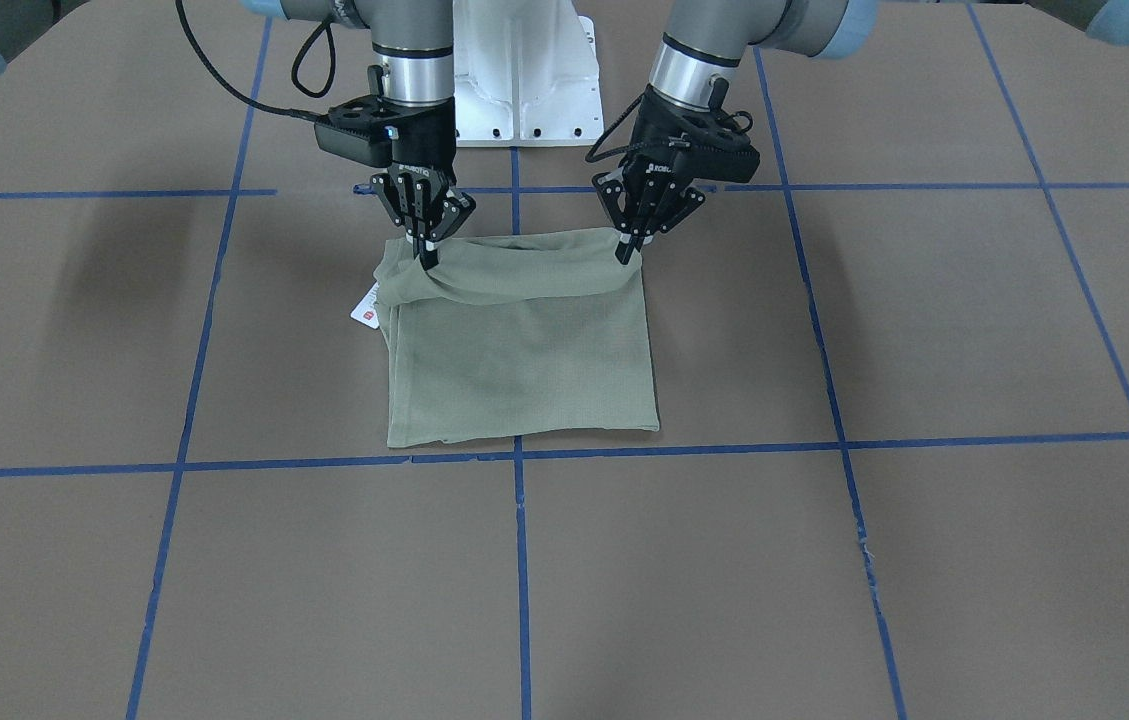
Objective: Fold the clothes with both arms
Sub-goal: 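Lift the near end with both grippers and fold it away from the robot, then carry the held end to the far edge with both grippers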
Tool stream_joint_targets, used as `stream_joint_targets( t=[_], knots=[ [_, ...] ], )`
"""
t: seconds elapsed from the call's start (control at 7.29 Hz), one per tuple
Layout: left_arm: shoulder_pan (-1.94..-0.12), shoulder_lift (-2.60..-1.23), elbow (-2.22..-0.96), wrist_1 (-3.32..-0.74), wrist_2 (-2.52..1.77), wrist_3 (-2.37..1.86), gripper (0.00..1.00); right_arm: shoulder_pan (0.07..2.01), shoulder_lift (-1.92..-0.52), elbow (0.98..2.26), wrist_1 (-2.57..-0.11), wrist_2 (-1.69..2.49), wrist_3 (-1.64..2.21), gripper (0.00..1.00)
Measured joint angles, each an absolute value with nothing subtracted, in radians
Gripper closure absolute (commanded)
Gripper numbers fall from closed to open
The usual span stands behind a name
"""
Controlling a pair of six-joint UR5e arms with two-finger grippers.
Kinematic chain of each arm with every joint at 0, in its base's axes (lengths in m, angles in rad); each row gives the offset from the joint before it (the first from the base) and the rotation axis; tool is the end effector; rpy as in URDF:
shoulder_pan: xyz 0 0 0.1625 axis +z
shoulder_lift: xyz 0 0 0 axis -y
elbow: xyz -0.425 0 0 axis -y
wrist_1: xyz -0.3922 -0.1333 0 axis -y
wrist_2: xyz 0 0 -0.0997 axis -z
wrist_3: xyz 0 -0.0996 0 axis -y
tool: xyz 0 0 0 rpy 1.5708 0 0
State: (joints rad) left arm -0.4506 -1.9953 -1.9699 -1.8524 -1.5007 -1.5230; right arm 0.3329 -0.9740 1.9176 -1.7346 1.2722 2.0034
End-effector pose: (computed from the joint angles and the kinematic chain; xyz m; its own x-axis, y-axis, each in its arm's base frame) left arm 0.4566 -0.3767 0.2176 0.4271 -0.1537 -0.8910 0.4709 0.8791 0.0741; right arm -0.5204 -0.3520 0.1941 0.3972 0.5613 0.7261 -0.7428 0.6613 -0.1049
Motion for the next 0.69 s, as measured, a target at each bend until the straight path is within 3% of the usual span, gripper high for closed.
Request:
stream_joint_targets(
  t=[0.69],
  knots=[
    [-0.497,-2.068,-1.712,-1.992,-1.494,-1.468,1.0,0.4,-0.915,1.687,-1.549,1.3,1.934,1.0]
  ],
)
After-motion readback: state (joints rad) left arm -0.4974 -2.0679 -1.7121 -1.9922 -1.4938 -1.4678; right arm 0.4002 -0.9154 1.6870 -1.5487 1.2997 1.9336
